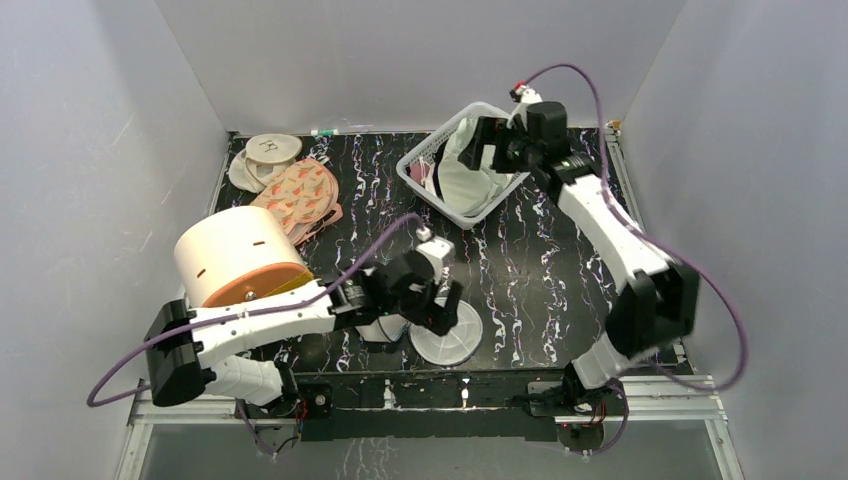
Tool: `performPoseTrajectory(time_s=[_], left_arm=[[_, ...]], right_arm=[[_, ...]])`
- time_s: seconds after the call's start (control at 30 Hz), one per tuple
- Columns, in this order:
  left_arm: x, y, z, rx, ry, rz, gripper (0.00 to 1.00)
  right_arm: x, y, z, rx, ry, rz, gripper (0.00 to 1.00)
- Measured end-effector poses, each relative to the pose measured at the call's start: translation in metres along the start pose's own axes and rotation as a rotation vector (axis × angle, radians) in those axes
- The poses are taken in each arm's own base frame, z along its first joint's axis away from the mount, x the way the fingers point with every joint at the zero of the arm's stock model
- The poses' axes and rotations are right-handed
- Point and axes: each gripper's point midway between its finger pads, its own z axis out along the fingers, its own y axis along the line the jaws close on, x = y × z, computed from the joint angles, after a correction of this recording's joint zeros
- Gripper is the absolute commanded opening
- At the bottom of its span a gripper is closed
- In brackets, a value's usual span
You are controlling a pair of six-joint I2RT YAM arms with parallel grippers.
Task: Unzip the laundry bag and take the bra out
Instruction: Adjust the bra in the bin, then close the laundry bag at the center of the board.
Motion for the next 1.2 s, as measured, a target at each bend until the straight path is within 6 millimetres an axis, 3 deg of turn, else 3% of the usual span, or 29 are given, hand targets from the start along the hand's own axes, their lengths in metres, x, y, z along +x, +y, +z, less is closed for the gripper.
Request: performPoseTrajectory(time_s=[0.07,0.17,0.4,0.67,0.9,1.03,1.07,1.2], left_arm=[[0.007,-0.016,0.007,0.007,0.016,0.068,0.87],[0.024,-0.03,0.022,-0.005,0.052,0.145,0.84],[0.072,-0.042,0.068,-0.107,0.178,0.309,0.81],[0.077,-0.058,0.105,-0.172,0.186,0.416,0.52],[0.082,-0.051,0.117,-0.217,0.198,0.475,0.36],[0.086,-0.051,0.124,-0.224,0.21,0.494,0.4],[0.085,-0.053,0.126,-0.223,0.209,0.497,0.35],[0.082,-0.061,0.134,-0.21,0.213,0.514,0.0]], right_arm=[[-0.005,0.009,-0.037,-0.008,-0.064,-0.042,0.98],[0.006,0.01,-0.08,0.017,-0.116,-0.066,0.98],[0.045,-0.023,-0.132,0.195,-0.147,-0.055,0.98],[0.016,-0.025,-0.19,0.29,-0.334,-0.063,0.98],[0.014,-0.03,-0.203,0.331,-0.362,-0.063,0.98],[0.017,-0.032,-0.203,0.342,-0.352,-0.067,0.98],[0.017,-0.033,-0.204,0.343,-0.349,-0.067,0.98],[0.019,-0.032,-0.215,0.35,-0.353,-0.067,0.98]])
